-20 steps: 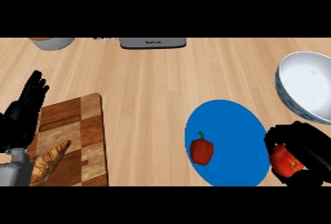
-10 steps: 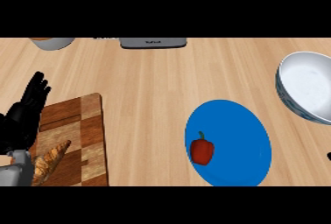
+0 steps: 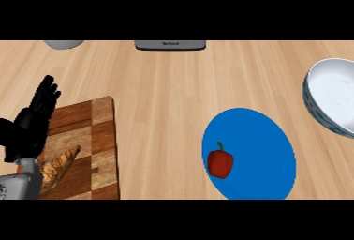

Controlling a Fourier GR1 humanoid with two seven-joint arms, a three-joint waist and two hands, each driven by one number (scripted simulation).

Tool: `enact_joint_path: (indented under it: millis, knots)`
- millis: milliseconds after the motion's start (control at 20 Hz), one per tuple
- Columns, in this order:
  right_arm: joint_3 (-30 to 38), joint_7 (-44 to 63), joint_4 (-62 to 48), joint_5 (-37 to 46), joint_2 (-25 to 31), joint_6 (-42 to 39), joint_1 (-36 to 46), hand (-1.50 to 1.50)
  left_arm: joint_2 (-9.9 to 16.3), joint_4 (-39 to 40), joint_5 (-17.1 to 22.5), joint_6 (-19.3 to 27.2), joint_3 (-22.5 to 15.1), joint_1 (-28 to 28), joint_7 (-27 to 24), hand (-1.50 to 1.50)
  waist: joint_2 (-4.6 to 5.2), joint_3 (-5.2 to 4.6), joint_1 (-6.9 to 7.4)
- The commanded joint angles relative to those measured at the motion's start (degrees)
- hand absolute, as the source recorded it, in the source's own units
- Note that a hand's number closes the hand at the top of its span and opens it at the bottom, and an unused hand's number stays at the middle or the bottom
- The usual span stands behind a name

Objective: Pick the tomato from the plate and place it in the bowl

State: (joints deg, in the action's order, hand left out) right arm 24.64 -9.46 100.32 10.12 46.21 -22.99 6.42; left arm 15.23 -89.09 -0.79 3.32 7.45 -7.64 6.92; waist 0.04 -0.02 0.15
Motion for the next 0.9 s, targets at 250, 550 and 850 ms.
enact_joint_path:
  millis: [250, 550, 850]
  knots:
    - [-8.85, -10.38, -28.03, 9.34, -2.93, 5.65, 16.18, 1.50, -0.36, 2.73, -0.49, -1.31, -0.33, -3.17, -0.60, 0.00, 0.42, 0.06, 1.22]
    - [-10.23, -16.99, -46.17, 13.61, -0.94, 5.79, 28.54, 1.50, -0.50, 0.43, -1.61, 0.29, 0.23, -3.83, 2.63, 0.00, 0.26, 0.06, 1.14]
    - [-18.03, -13.89, -56.16, 27.47, -0.82, 13.93, 29.30, 1.50, -1.32, 0.37, -1.03, -1.28, -0.94, -2.28, 0.47, 0.00, 1.07, 0.01, 3.00]
